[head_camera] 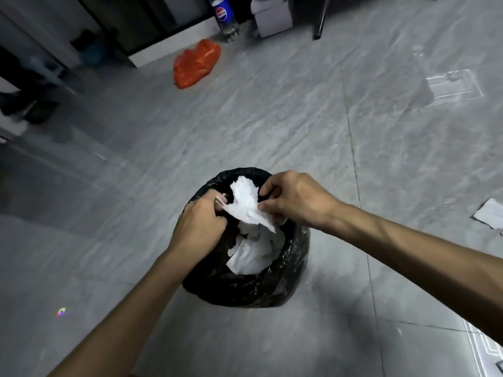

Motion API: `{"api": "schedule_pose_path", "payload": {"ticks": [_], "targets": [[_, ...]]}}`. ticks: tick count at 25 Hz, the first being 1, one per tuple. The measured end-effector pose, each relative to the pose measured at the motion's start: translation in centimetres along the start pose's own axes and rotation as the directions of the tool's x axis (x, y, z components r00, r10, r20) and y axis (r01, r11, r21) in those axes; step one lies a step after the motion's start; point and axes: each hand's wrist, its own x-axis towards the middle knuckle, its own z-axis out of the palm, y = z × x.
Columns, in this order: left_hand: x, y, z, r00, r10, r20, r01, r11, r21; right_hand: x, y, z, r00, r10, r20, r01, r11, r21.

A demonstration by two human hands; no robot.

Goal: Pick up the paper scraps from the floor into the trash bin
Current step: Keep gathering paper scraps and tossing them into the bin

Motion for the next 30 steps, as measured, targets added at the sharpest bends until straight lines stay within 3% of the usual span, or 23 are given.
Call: {"api": "schedule_pose_path", "payload": {"ticks": [4, 7, 9, 12, 15, 17, 21, 23, 25, 30], "targets": [[-1.8, 5.0, 0.5, 0.977, 0.177, -0.115, -0.189, 0.977, -0.104, -3.6, 3.1, -3.7, 0.992, -0.023, -0.122, 0.035, 0.995, 0.096], [-3.6, 11.6, 3.1, 0.901, 0.432, -0.027, -0.430, 0.885, -0.180, -9.9, 8.4, -8.2, 0.966, 0.124, -0.227, -0.109, 0.991, 0.079], [-5.2, 16.4, 5.9, 0.788, 0.587, 0.186, -0.530, 0.800, -0.283, -16.3, 12.7, -10.7, 0.925, 0.270, -0.266, -0.276, 0.961, 0.016], [-8.8, 22.8, 10.6, 0.512, 0.691, 0.510, -0.586, 0.715, -0.380, -26.7, 18.4, -12.8, 0.810, 0.453, -0.373, -0.506, 0.861, -0.053], [-11.9, 25.9, 15.8, 0.316, 0.689, 0.652, -0.658, 0.654, -0.372, -34.5, 23.6, -10.8, 0.668, 0.573, -0.474, -0.693, 0.711, -0.116], [-14.0, 27.1, 19.7, 0.235, 0.704, 0.670, -0.771, 0.555, -0.312, -38.1, 26.5, -7.3, 0.625, 0.609, -0.489, -0.759, 0.621, -0.197], [-18.3, 27.8, 26.5, 0.080, 0.739, 0.669, -0.951, 0.258, -0.171, -38.8, 29.7, -3.0, 0.627, 0.547, -0.555, -0.740, 0.641, -0.205], [-19.0, 27.5, 28.6, 0.032, 0.696, 0.718, -0.980, 0.163, -0.115, -37.2, 30.1, -3.1, 0.647, 0.509, -0.568, -0.716, 0.661, -0.223], [-18.9, 26.8, 29.9, 0.007, 0.682, 0.731, -0.987, 0.122, -0.105, -36.3, 30.4, -3.1, 0.692, 0.482, -0.537, -0.670, 0.705, -0.231], [-18.3, 24.4, 31.5, -0.020, 0.758, 0.652, -0.974, 0.131, -0.182, -37.6, 30.9, -3.2, 0.820, 0.414, -0.394, -0.531, 0.808, -0.256]]}}
